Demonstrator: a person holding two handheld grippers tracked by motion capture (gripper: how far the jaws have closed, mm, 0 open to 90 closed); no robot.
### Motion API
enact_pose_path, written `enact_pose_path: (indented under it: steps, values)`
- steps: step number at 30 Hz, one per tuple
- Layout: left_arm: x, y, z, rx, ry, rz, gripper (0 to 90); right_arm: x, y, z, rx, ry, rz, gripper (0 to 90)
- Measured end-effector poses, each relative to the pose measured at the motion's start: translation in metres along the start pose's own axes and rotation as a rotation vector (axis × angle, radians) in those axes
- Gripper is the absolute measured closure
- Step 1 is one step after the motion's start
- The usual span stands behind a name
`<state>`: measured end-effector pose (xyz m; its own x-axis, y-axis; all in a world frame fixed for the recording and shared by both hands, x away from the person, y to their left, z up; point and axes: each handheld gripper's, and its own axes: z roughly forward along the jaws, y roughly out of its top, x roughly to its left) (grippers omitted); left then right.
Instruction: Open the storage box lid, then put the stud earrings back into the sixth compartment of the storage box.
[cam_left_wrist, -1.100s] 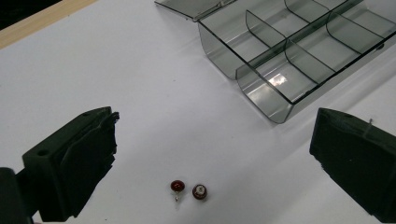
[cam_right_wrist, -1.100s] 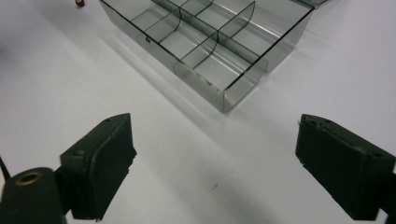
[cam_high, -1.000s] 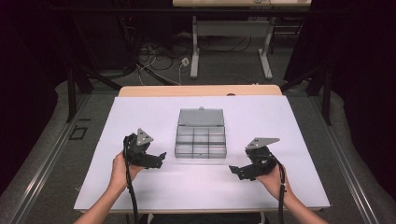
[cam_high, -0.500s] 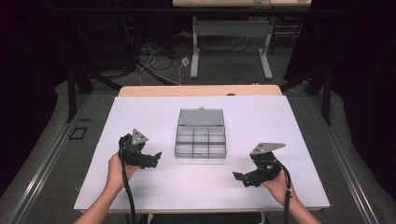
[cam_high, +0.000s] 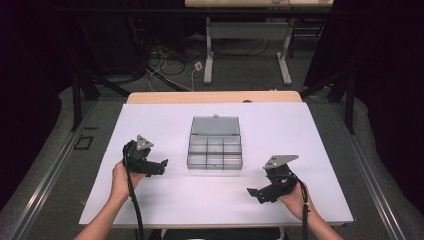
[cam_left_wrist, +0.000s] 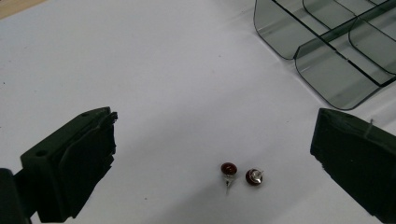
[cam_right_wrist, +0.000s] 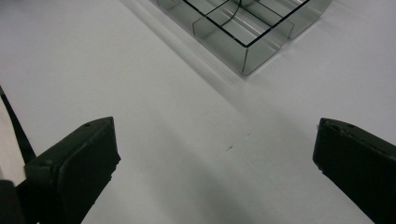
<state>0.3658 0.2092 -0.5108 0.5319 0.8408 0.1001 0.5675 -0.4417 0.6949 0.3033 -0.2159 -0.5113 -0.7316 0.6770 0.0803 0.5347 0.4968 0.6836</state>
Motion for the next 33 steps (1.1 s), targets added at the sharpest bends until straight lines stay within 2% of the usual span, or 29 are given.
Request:
enact_pose_path:
  steps: [8,11,14,15,17,21,23,25,26,29,30,33]
  values:
    - [0.002,-0.001,-0.001,0.019,-0.001,-0.019,0.9,0.0,0.0,0.003,0.002,0.005,-0.008,0.1]
    - [0.002,-0.001,-0.001,0.026,-0.002,-0.011,3.1,0.0,0.0,0.003,0.007,0.021,0.014,0.1]
    - [0.003,-0.002,0.0,0.054,-0.012,-0.024,18.9,-0.001,-0.001,0.004,-0.013,0.031,0.021,0.1]
    - [0.003,-0.003,0.001,0.068,-0.016,-0.033,19.6,-0.001,-0.001,0.003,-0.004,0.03,0.017,0.1]
    - [0.006,-0.005,0.004,0.084,-0.037,-0.045,28.6,-0.001,-0.001,0.003,-0.001,0.034,0.014,0.1]
    - [0.01,-0.008,0.008,0.119,-0.067,-0.072,41.1,-0.001,-0.001,0.004,0.0,0.035,0.019,0.1]
    - [0.011,-0.01,0.009,0.125,-0.079,-0.088,46.1,-0.001,0.0,0.004,0.01,0.037,0.023,0.1]
    - [0.012,-0.01,0.01,0.138,-0.104,-0.087,50.9,-0.001,0.0,0.004,0.021,0.045,0.014,0.1]
    - [0.011,-0.011,0.011,0.134,-0.099,-0.086,53.3,-0.002,-0.001,0.004,0.021,0.047,0.012,0.1]
    - [0.008,-0.012,0.014,0.143,-0.119,-0.083,60.1,-0.001,-0.001,0.004,0.024,0.049,0.007,0.1]
    - [0.006,-0.013,0.015,0.136,-0.118,-0.096,61.6,-0.001,-0.001,0.004,0.024,0.047,0.008,0.1]
    - [0.006,-0.014,0.018,0.15,-0.121,-0.081,65.8,-0.001,-0.001,0.005,0.021,0.047,0.008,0.1]
